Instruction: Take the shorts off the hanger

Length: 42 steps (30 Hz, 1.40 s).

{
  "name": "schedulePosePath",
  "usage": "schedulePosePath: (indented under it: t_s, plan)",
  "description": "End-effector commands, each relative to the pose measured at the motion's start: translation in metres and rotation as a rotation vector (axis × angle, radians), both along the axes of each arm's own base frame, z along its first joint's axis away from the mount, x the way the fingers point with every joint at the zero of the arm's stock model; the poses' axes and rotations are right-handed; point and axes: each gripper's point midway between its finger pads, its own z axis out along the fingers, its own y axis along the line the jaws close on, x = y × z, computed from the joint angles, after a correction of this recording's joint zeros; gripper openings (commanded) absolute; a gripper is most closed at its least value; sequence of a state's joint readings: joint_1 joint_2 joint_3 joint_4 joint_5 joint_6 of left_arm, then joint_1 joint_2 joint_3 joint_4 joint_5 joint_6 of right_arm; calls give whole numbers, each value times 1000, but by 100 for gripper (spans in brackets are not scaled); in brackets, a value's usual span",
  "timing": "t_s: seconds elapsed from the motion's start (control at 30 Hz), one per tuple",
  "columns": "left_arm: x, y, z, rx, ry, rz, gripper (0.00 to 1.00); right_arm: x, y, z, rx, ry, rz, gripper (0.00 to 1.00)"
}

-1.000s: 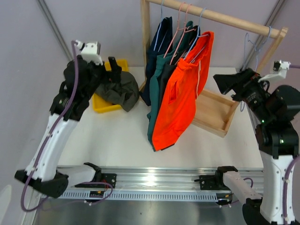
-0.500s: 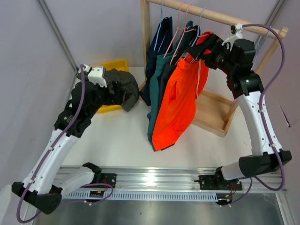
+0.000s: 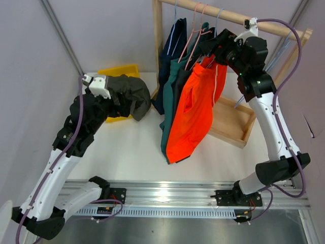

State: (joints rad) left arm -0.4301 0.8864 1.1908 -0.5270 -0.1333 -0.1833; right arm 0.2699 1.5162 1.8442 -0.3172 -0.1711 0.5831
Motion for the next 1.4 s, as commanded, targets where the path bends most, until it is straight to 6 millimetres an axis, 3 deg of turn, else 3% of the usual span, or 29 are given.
schedulePosePath:
  t_s: [0.0, 0.13, 0.2, 0.27, 0.47, 0.6, 0.7, 0.8, 0.9, 0.97, 1.13, 1.27, 1.37]
  plan:
    - [-1, -1, 8, -3, -28, -6, 99, 12, 14, 3, 11, -35, -15, 76]
    - [-4, 2, 8, 4, -34, 2, 99, 16, 29, -9, 3, -15, -13, 56]
    - [-5, 5, 6, 10, -31, 7, 99, 19, 30, -14, -6, -6, -28, 34]
    - [-7, 6, 3, 15, -26, 10, 99, 17, 28, -12, -8, -5, -51, 0]
    - [-10, 4, -2, 5, -21, -5, 99, 1, 14, -1, -44, -26, -116, 0]
    - [-12, -7, 4, -32, -27, -58, 99, -17, 3, 18, -54, -64, -136, 0]
    - [-15, -15, 12, -51, -42, -98, 99, -30, -1, 39, -51, -97, -135, 0]
    - [-21, -29, 24, -57, -71, -160, 99, -54, -9, 79, -28, -175, -145, 0]
    - [-27, -42, 35, -55, -100, -220, 99, -69, -14, 99, -11, -214, -147, 0]
    - [-35, -58, 52, -57, -144, -287, 100, -81, -19, 116, 3, -245, -152, 0]
    - [-70, -111, 80, -94, -211, -511, 99, -104, -25, 131, 26, -271, -149, 0]
    - [-112, -165, 100, -188, -278, -721, 99, -121, -27, 124, 45, -255, -148, 0]
    - [-138, -194, 98, -219, -318, -850, 99, -128, -23, 117, 59, -247, -136, 0]
